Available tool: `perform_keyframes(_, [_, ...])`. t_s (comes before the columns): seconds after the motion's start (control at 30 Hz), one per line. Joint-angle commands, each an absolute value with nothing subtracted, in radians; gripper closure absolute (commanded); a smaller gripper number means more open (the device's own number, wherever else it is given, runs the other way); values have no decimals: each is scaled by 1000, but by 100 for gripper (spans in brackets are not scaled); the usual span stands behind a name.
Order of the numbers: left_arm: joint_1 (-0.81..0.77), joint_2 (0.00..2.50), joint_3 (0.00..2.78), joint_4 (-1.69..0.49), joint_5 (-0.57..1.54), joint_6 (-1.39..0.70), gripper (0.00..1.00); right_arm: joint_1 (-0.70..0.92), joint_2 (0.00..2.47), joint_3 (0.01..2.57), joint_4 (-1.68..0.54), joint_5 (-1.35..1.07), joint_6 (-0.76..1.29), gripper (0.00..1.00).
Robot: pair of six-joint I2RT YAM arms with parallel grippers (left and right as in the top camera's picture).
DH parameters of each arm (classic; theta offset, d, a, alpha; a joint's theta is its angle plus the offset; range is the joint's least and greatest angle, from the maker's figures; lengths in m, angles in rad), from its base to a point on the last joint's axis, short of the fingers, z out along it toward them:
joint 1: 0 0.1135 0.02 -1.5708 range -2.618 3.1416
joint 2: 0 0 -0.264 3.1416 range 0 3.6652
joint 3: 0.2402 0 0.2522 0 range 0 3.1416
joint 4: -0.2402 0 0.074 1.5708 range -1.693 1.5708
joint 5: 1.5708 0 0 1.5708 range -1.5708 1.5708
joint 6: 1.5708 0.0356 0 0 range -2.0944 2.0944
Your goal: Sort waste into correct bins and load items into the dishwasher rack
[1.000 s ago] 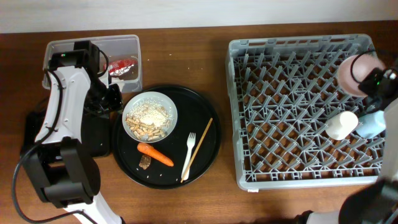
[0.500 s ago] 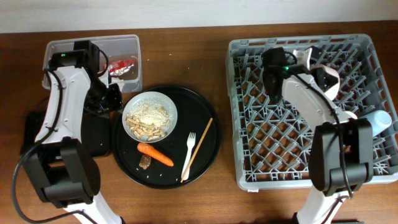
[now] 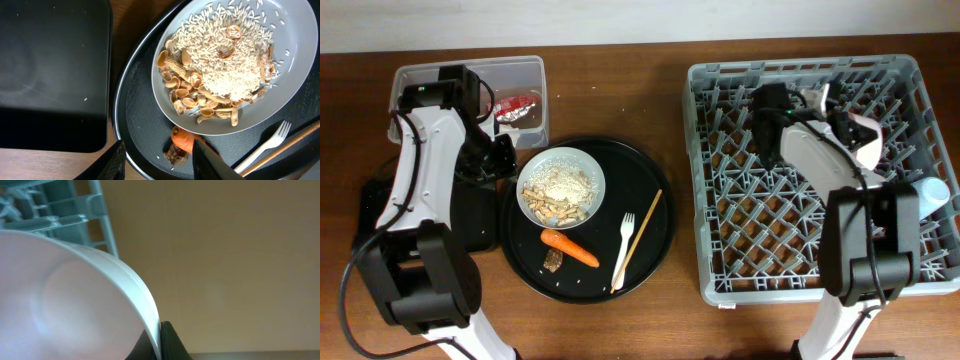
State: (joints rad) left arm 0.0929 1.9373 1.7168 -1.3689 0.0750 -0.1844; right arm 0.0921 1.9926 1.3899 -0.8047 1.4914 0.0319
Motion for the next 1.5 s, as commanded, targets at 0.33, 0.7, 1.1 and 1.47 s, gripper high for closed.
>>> perform_keyframes(0.33, [94,1930,1715,-1362,82,-197,58,160,1647,1377,-811,992,147,1])
perform_keyframes(0.7, [93,1930,1715,-1367,82,-197,58,-95,1696,1374,-895,240,108,72])
perform_keyframes(1.1, [92,1930,1715,-1378,82,-197,57,-68,1510,1375,-1069,262,185,63])
perform_keyframes(1.47, [-260,1969,1715,-1228,96,-186,37,-46,1410,1374,-1337,-353,-75,18])
